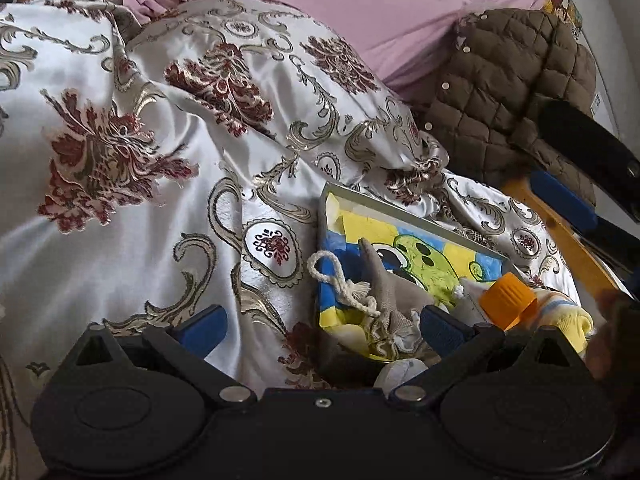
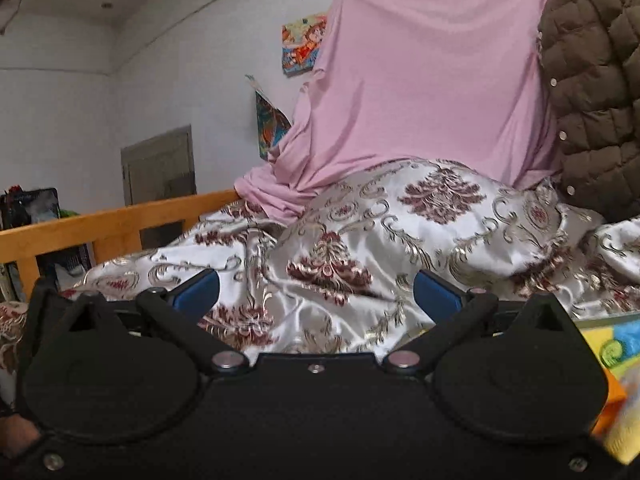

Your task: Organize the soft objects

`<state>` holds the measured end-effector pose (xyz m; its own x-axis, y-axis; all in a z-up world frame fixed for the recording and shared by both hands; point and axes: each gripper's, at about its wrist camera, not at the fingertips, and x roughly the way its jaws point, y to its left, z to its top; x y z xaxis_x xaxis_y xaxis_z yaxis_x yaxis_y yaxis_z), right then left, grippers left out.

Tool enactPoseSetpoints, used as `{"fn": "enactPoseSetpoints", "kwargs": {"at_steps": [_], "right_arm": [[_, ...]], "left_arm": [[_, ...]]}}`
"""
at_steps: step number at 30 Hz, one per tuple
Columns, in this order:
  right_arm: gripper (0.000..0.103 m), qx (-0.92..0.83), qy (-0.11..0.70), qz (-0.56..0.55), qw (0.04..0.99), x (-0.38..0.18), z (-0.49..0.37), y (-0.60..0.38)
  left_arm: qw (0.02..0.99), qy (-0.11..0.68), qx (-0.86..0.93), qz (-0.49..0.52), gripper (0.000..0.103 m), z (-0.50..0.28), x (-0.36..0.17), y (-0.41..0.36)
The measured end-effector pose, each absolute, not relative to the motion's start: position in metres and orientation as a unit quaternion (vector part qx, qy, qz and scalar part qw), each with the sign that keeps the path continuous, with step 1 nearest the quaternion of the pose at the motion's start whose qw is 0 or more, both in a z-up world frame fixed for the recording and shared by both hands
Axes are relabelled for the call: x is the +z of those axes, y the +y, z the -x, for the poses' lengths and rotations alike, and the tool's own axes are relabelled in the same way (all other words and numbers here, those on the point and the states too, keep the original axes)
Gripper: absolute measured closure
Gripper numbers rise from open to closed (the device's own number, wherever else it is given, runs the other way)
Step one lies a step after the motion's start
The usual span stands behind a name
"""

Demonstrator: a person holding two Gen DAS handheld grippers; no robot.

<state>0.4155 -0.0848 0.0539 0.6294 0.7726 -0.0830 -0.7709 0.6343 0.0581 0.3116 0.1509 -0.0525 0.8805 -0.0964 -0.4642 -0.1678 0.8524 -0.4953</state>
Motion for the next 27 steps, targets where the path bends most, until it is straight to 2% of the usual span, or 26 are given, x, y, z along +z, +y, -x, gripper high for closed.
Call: {"fn": "enactPoseSetpoints", "kwargs": {"at_steps": [9, 27], "right_arm": [[0.001, 0.445, 0.06, -0.007, 0.893, 0.039, -0.433, -0.064], [0.001, 0.43, 0.053, -0.005, 0.901, 0.034, -0.471, -0.036]], "left_arm": [[0.908, 0.245, 0.024, 0.338, 0.001, -0.326, -0.054, 0.157], [0.889, 0.256, 0.058, 0.376, 0.001, -0.332, -0.064, 0.177]]}}
